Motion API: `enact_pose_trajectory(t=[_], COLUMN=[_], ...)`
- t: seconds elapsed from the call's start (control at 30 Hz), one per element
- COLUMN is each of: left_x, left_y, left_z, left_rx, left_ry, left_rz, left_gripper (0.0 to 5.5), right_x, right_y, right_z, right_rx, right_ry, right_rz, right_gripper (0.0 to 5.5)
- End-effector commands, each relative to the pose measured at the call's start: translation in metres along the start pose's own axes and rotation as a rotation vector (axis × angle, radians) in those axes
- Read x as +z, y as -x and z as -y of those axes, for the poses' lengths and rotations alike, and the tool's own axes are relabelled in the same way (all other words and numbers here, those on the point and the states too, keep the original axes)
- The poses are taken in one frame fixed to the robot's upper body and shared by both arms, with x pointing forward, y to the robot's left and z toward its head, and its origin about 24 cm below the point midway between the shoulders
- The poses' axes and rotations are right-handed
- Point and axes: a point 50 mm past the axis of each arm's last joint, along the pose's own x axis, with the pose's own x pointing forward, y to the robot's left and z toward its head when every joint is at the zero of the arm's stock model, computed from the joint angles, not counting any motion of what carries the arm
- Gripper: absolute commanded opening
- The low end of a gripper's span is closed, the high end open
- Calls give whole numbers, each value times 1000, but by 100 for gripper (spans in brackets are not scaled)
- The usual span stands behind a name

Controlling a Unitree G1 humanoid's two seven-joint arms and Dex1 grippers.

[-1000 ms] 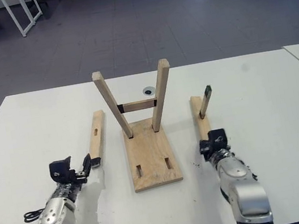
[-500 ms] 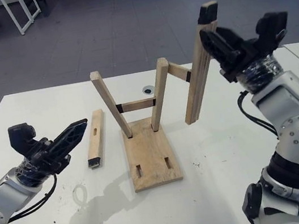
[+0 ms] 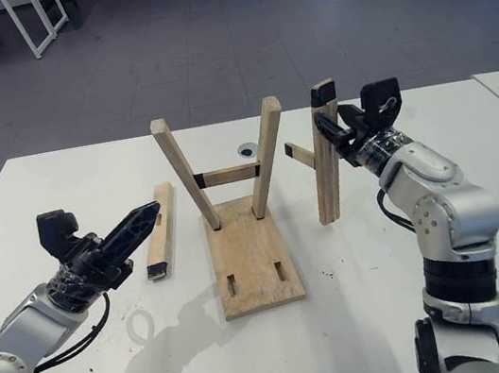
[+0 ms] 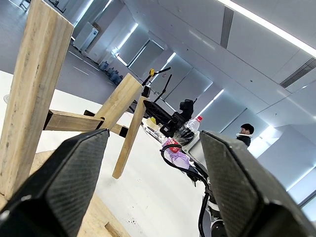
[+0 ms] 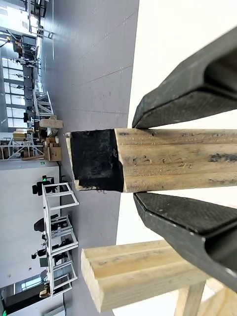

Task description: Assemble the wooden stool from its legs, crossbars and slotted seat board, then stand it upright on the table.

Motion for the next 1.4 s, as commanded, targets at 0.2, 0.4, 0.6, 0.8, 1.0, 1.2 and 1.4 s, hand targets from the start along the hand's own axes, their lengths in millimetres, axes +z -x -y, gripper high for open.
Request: enact_pose_trajectory(t=[0.2,0.4,0.6,0.8,1.0,1.2,1.4], left_x=[-7,-8,-12,-17,-17,-17,-20], left_y=[-7,-10,-10,-7,-5,-5,-2], left_z=[1,-1,-3,-2,-3,-6,-7], left_rx=[24,29,35,53,64,76,96], left_ry=[13,18,20,29,26,22,20], left_rz=[18,20,10,3,4,4,7], left_gripper=[339,339,339,339,339,339,339], right_x=[-7,9,-17,-42,-38,-17,-63], right_y=[-61,-80,-73,-50,-25,22,93], right_z=[-4,-3,-9,-20,-29,-37,-42], right_rx=[-32,-42,-34,-37,-56,-121,-249], right_ry=[39,65,36,11,67,101,229], right_rz=[112,194,175,155,197,308,284], right_gripper=[202,202,202,202,202,202,202])
